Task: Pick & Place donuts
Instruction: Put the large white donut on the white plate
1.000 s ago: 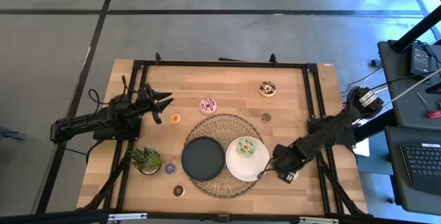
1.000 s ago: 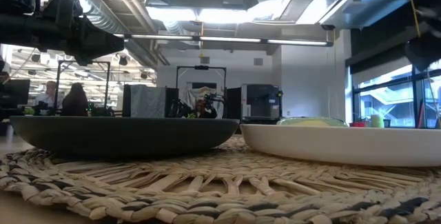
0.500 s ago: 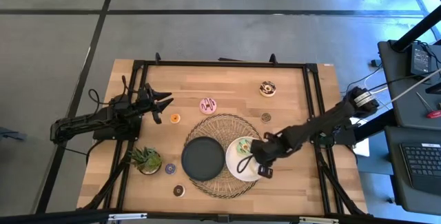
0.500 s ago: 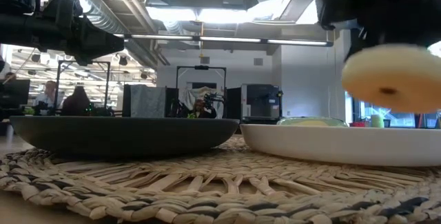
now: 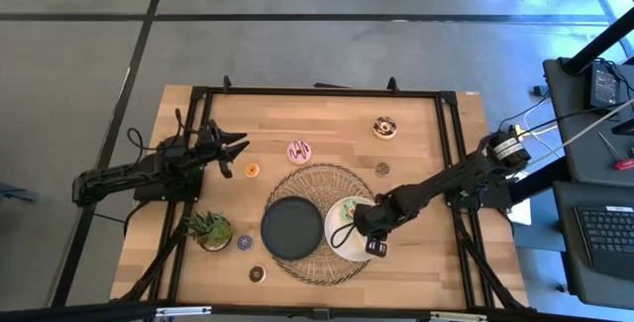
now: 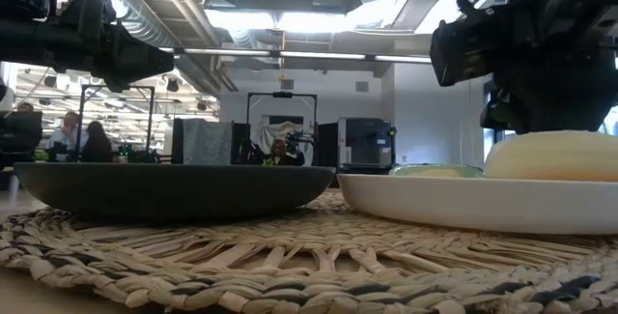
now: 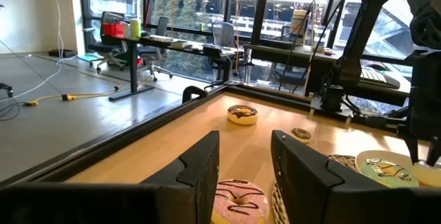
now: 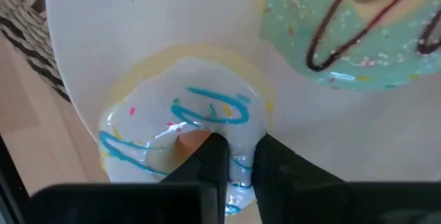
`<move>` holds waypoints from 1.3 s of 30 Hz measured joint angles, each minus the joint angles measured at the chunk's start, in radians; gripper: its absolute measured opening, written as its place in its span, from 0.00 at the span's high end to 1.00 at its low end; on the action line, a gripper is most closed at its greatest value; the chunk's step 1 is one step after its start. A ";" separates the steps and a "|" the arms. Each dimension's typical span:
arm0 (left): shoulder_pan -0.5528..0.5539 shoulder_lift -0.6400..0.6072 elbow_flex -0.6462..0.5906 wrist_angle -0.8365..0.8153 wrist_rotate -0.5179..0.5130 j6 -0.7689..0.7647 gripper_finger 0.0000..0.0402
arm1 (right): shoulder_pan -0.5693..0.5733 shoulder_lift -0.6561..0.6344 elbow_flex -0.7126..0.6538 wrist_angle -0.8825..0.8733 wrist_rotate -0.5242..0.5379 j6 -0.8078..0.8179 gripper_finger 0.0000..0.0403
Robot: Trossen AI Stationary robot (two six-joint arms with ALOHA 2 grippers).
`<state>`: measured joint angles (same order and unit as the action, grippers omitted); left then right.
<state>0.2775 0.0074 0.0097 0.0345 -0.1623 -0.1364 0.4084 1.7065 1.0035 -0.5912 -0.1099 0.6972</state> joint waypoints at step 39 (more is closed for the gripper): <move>0.000 0.000 0.000 0.000 0.000 0.000 0.68 | -0.047 0.000 0.000 0.139 -0.049 -0.026 0.52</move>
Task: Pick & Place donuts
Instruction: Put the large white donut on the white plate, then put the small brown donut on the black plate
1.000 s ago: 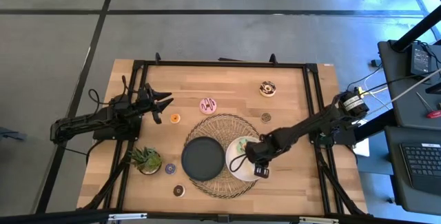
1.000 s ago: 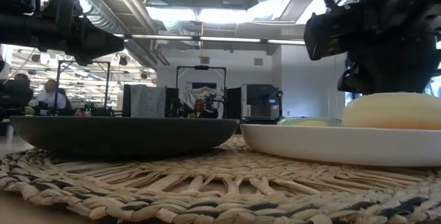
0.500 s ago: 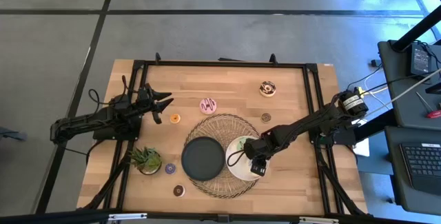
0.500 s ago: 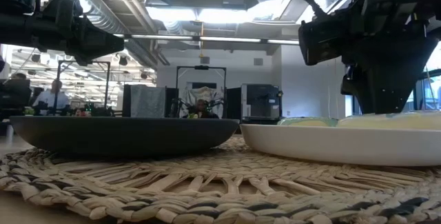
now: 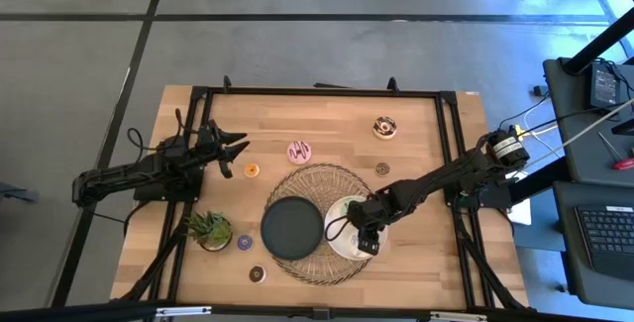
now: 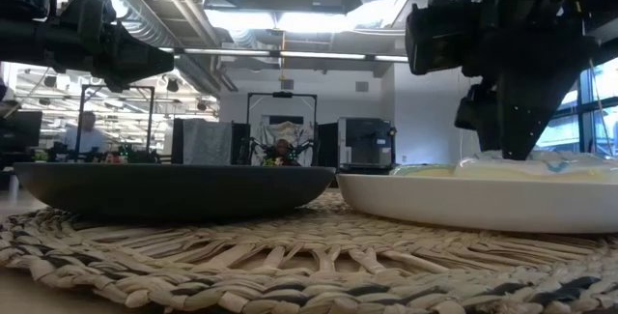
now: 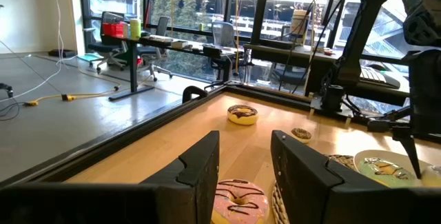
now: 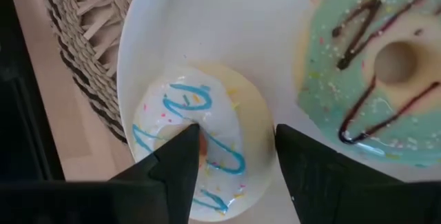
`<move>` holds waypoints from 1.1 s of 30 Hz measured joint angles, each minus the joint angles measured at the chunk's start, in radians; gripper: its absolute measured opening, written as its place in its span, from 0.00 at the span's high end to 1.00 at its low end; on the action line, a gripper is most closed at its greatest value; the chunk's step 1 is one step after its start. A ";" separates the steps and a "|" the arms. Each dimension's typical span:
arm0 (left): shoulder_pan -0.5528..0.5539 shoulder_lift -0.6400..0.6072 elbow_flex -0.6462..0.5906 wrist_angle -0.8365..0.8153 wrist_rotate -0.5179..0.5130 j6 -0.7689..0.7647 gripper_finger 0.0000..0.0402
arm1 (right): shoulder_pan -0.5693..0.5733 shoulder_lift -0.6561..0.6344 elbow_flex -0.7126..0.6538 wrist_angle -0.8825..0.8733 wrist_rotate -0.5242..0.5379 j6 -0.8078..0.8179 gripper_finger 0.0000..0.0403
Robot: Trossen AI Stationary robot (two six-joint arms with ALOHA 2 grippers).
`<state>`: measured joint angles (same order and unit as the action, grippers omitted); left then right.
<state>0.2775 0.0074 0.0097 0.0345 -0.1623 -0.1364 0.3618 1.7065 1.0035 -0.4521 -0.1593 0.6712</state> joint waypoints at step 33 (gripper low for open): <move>0.000 0.000 0.000 0.000 0.000 0.000 0.68 | -0.135 -0.331 0.000 -0.462 0.555 0.125 0.52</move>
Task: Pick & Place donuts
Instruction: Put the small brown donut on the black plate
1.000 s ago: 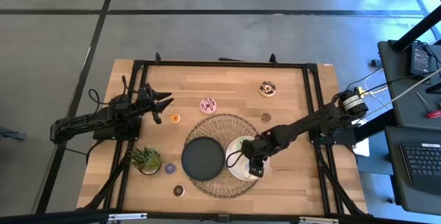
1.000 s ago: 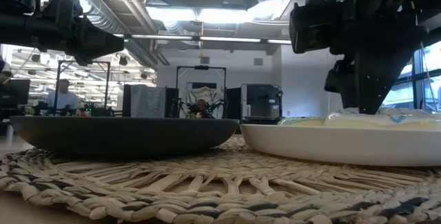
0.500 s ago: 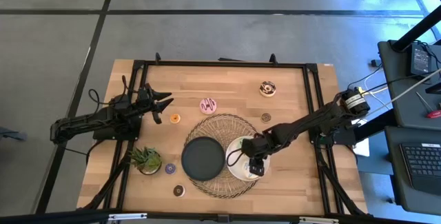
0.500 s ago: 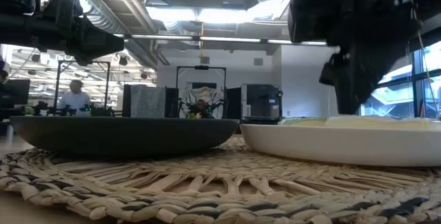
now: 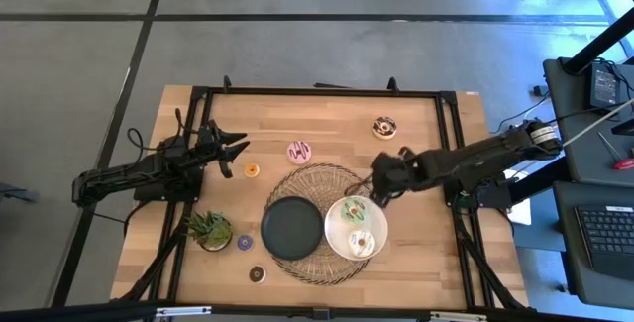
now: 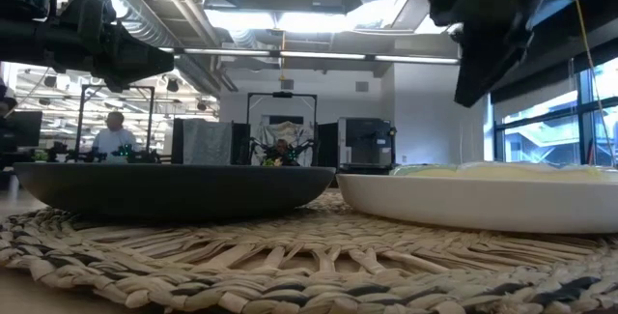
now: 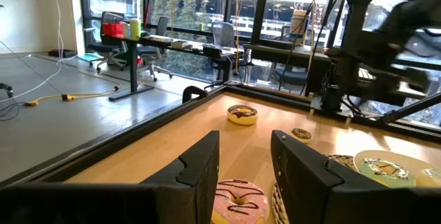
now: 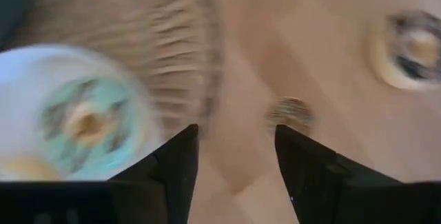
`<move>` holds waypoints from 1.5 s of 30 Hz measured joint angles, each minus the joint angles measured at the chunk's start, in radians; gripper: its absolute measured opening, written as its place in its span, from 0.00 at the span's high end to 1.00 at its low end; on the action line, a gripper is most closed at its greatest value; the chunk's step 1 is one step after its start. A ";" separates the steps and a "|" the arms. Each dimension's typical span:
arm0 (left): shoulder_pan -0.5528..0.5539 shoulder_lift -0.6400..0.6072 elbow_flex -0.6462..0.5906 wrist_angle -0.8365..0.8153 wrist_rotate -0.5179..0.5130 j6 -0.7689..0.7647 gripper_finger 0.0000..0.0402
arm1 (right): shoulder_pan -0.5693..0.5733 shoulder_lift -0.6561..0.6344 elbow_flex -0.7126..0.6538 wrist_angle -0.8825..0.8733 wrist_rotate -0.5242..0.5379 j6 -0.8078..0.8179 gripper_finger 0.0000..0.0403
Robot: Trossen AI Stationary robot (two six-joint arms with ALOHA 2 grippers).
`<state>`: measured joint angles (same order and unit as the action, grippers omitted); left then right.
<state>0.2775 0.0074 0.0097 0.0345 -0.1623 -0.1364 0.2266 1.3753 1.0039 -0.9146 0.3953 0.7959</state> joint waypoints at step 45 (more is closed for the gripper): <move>0.000 0.000 0.000 0.000 0.000 0.000 0.68 | -0.381 0.065 -0.330 0.327 -0.198 -0.150 0.84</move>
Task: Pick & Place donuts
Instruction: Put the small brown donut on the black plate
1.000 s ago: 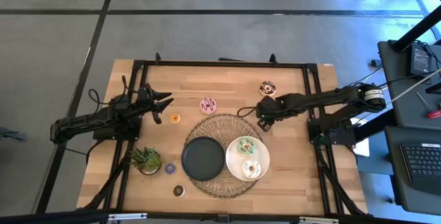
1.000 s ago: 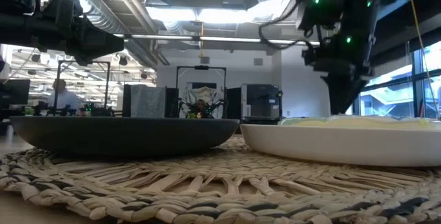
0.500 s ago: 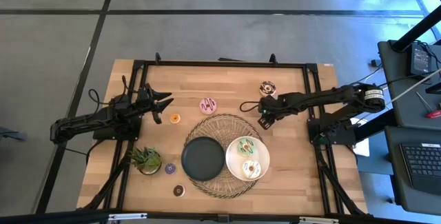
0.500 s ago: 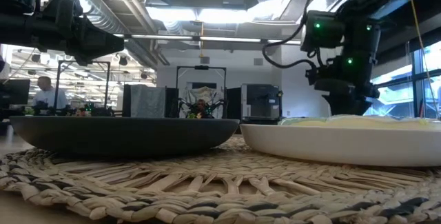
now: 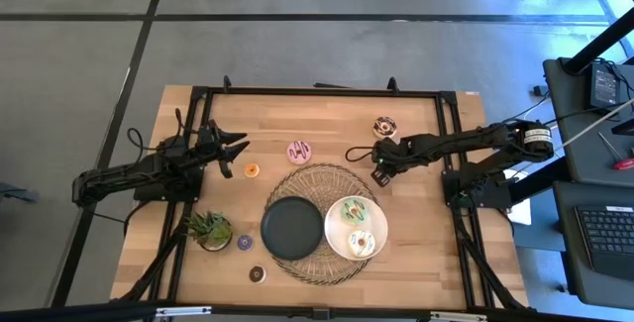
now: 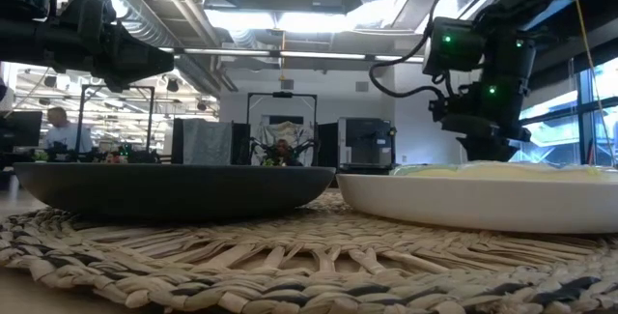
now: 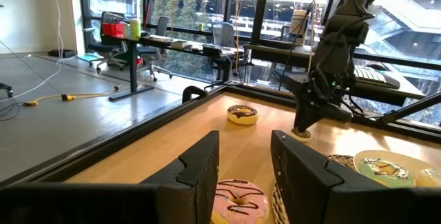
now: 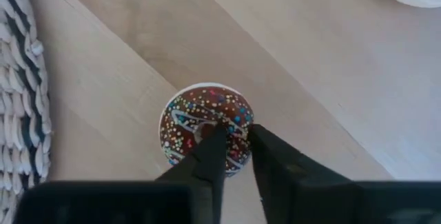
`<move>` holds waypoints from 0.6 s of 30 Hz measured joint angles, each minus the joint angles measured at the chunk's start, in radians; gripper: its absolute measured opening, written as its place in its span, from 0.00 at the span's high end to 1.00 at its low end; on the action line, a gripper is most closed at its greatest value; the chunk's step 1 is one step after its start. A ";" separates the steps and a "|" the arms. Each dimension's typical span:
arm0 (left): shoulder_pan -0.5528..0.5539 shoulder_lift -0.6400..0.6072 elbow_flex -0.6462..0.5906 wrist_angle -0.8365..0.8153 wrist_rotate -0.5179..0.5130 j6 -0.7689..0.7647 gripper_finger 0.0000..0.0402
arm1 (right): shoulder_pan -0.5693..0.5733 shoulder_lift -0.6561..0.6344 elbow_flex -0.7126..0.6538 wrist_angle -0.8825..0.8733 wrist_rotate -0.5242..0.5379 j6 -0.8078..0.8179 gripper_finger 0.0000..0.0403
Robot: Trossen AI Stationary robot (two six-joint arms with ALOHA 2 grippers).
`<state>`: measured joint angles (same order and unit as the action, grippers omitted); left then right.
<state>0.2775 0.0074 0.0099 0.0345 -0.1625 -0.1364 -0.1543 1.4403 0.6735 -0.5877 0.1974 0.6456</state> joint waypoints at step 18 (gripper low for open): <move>0.000 0.000 0.000 0.000 0.000 0.000 0.68 | 0.000 0.000 0.000 0.000 0.011 0.000 0.80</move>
<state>0.2775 0.0073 0.0100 0.0345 -0.1623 -0.1364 -0.1543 1.4403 0.6735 -0.5877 0.2085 0.6456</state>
